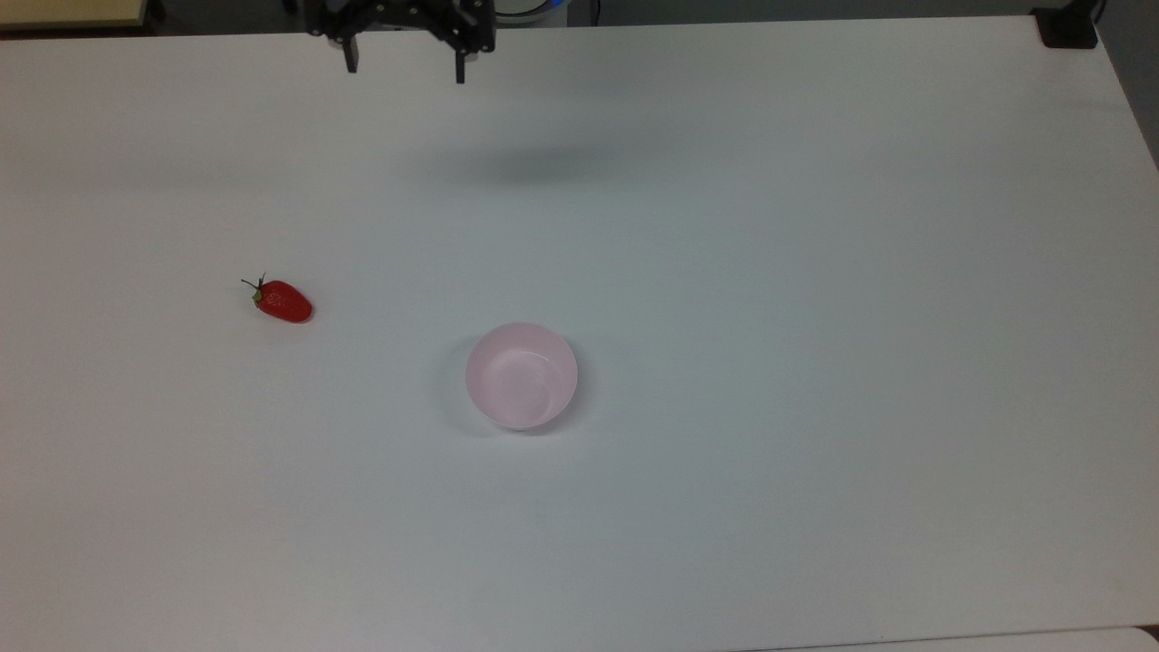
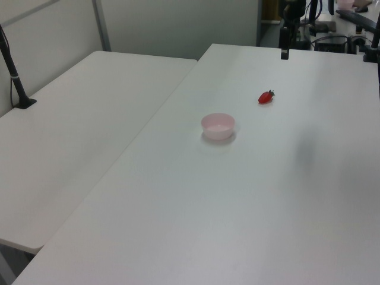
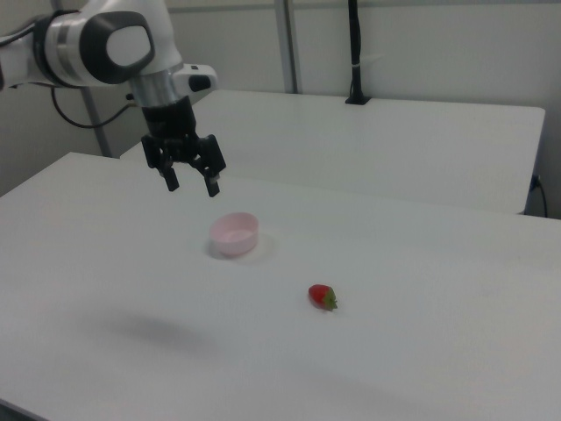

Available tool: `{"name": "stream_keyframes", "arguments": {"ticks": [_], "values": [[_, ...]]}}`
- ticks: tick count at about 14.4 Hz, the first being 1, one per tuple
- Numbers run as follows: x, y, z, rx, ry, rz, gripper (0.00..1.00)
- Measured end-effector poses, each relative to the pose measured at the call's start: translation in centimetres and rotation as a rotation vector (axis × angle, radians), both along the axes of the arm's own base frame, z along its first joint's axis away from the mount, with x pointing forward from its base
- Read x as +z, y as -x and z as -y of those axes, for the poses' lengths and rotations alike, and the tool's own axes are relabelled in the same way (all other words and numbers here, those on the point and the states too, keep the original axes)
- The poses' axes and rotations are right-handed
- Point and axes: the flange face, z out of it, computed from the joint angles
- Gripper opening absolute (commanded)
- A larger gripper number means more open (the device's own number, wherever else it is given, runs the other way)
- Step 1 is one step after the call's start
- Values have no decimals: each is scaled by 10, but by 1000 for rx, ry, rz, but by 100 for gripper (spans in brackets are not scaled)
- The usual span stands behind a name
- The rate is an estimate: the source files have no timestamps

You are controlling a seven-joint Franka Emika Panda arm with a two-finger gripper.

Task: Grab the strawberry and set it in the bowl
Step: 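Move the open gripper over the red strawberry and lower it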

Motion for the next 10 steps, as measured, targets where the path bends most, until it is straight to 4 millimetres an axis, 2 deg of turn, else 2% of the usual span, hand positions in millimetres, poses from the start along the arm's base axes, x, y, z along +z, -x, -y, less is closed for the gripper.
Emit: {"name": "stream_keyframes", "arguments": {"ticks": [6,8,10], "values": [[-30,-29,41,-12,-2,11,100],[-47,-40,62,44,-2,24,100],[-71,-52,85,145,-20,26,100]]}}
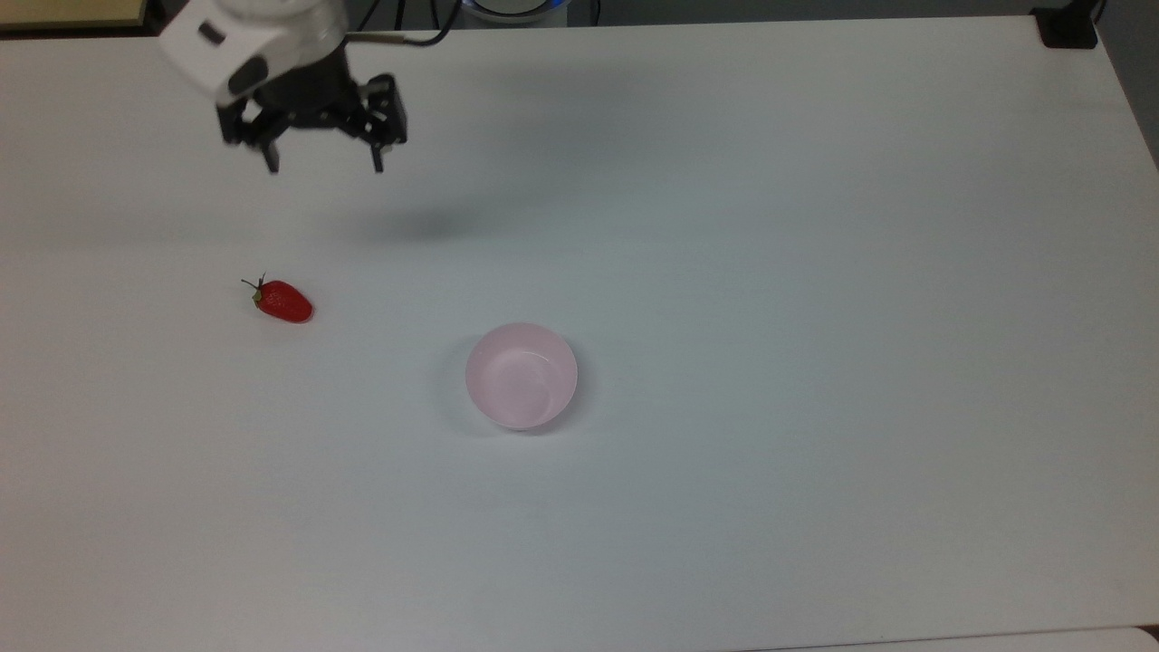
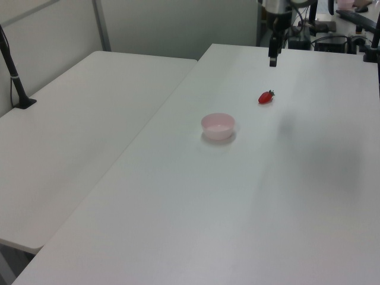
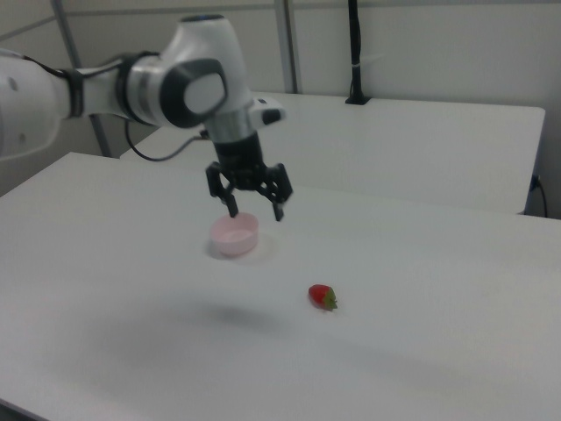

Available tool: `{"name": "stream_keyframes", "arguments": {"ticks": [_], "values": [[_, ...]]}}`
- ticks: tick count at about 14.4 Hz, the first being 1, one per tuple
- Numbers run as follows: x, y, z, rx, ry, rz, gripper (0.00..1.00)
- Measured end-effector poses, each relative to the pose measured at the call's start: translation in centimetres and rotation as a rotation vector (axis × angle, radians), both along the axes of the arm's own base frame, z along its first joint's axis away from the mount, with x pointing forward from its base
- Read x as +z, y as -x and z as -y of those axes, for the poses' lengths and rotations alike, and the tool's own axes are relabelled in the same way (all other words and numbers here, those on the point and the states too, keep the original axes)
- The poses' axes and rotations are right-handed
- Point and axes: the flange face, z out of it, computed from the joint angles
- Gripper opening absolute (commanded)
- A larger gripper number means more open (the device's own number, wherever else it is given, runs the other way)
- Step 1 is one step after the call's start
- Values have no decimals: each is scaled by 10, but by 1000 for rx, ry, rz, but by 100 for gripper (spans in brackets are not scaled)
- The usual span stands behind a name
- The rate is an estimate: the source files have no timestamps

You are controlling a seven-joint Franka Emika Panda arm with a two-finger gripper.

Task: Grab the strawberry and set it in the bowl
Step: 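Move the open gripper over the red strawberry and lower it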

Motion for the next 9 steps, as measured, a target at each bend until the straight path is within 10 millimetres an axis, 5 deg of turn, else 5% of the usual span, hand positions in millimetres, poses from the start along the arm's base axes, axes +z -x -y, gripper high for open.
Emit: {"name": "stream_keyframes", "arguments": {"ticks": [5,9], "values": [[-81,-24,47,313,-28,-80,100],[-125,-44,57,488,-21,-76,94]]}}
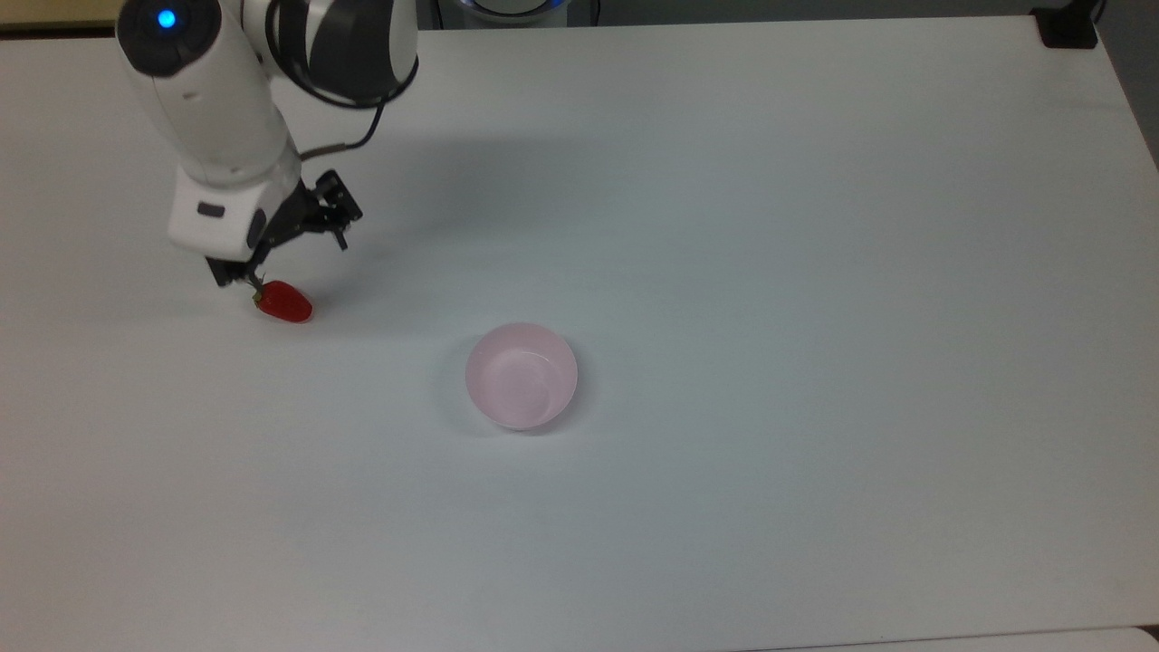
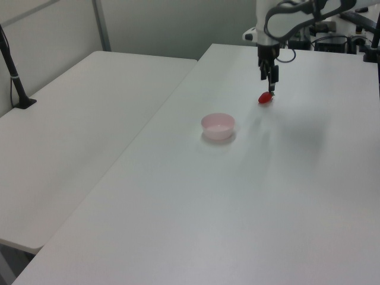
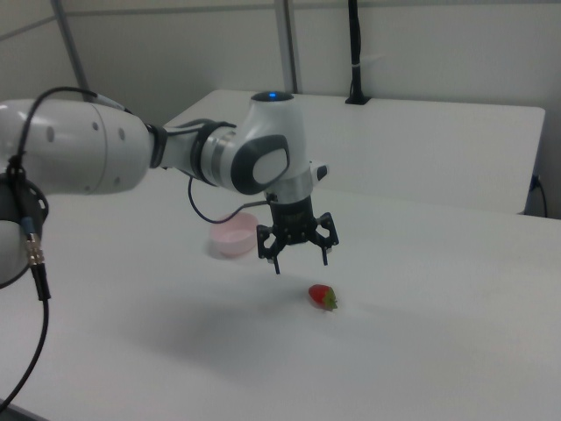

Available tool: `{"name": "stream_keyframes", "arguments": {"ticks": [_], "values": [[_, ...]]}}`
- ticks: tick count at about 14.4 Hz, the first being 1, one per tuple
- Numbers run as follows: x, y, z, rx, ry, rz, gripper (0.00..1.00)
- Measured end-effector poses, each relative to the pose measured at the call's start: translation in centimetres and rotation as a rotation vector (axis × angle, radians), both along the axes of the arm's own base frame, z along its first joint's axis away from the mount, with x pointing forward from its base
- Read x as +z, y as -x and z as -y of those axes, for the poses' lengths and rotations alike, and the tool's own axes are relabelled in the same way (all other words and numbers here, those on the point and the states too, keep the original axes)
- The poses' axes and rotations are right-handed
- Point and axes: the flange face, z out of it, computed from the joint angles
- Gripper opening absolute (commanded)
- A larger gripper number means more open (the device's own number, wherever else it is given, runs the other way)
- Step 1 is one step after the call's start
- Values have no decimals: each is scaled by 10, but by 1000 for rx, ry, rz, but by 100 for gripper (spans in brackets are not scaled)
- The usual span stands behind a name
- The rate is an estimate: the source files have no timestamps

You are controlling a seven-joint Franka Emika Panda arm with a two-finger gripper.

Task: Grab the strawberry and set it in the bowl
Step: 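Move the open gripper over the red strawberry and lower it, then close the gripper on the red strawberry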

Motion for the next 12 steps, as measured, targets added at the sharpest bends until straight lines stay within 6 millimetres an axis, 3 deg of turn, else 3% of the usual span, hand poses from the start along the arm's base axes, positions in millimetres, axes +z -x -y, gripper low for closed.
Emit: {"name": "stream_keyframes", "arguments": {"ticks": [2,5,7,8,12], "values": [[-25,-8,3,67,12,15,88],[-43,-10,8,120,33,-7,87],[-47,-9,13,131,50,-20,74],[-50,-8,16,135,57,-26,73],[-61,-6,24,145,67,-47,46]]}}
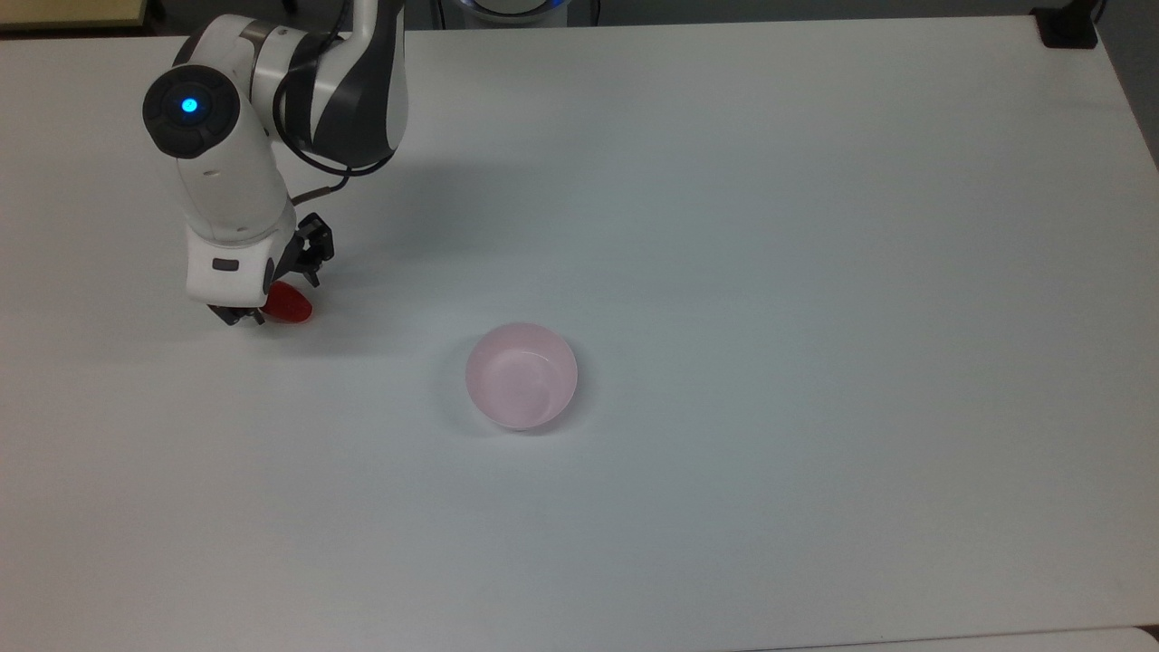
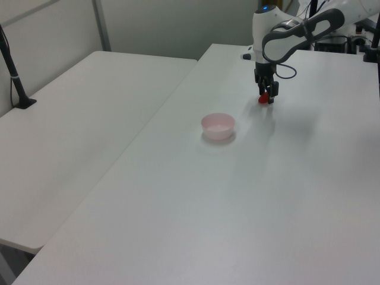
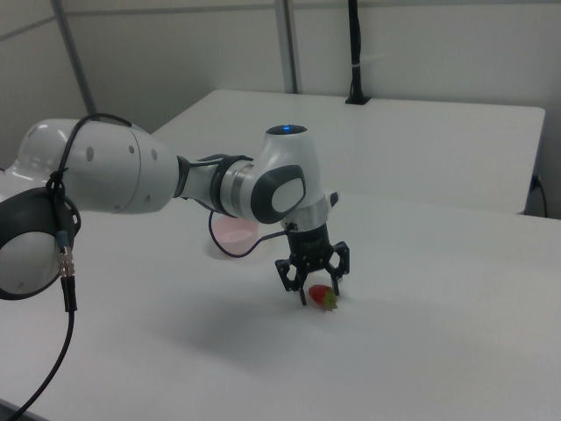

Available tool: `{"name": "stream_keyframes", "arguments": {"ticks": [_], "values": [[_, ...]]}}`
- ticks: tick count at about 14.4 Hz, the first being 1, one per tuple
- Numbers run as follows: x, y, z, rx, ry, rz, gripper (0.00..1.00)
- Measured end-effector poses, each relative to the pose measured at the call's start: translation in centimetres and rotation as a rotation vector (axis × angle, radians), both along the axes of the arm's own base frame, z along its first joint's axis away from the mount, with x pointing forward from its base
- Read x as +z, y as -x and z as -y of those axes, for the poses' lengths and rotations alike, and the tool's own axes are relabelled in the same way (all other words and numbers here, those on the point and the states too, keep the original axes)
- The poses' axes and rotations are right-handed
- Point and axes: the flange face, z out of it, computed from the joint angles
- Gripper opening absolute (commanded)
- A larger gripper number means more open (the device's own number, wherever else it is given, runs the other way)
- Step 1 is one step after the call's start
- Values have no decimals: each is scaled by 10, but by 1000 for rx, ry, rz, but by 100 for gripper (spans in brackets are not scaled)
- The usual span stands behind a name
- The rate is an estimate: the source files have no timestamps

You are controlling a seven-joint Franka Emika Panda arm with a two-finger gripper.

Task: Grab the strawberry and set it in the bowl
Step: 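Close the gripper on the red strawberry, then lift the strawberry and carry it over the pink bowl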

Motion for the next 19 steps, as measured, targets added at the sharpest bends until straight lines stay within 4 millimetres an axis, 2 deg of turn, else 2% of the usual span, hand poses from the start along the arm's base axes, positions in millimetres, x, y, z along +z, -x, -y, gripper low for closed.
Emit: {"name": "stream_keyframes", "arguments": {"ticks": [1,2,6,8,11,12,13,16,19], "values": [[-1,0,0,0,0,-1,35],[-1,0,0,0,0,-1,30],[4,-3,-2,-15,1,12,29],[15,-8,-12,-98,0,41,29],[44,-19,-53,-325,-47,116,29],[58,-23,-78,-413,-71,142,29],[64,-25,-94,-467,-81,155,29],[75,-30,-137,-636,-94,186,29],[79,-33,-168,-775,-104,204,29]]}}
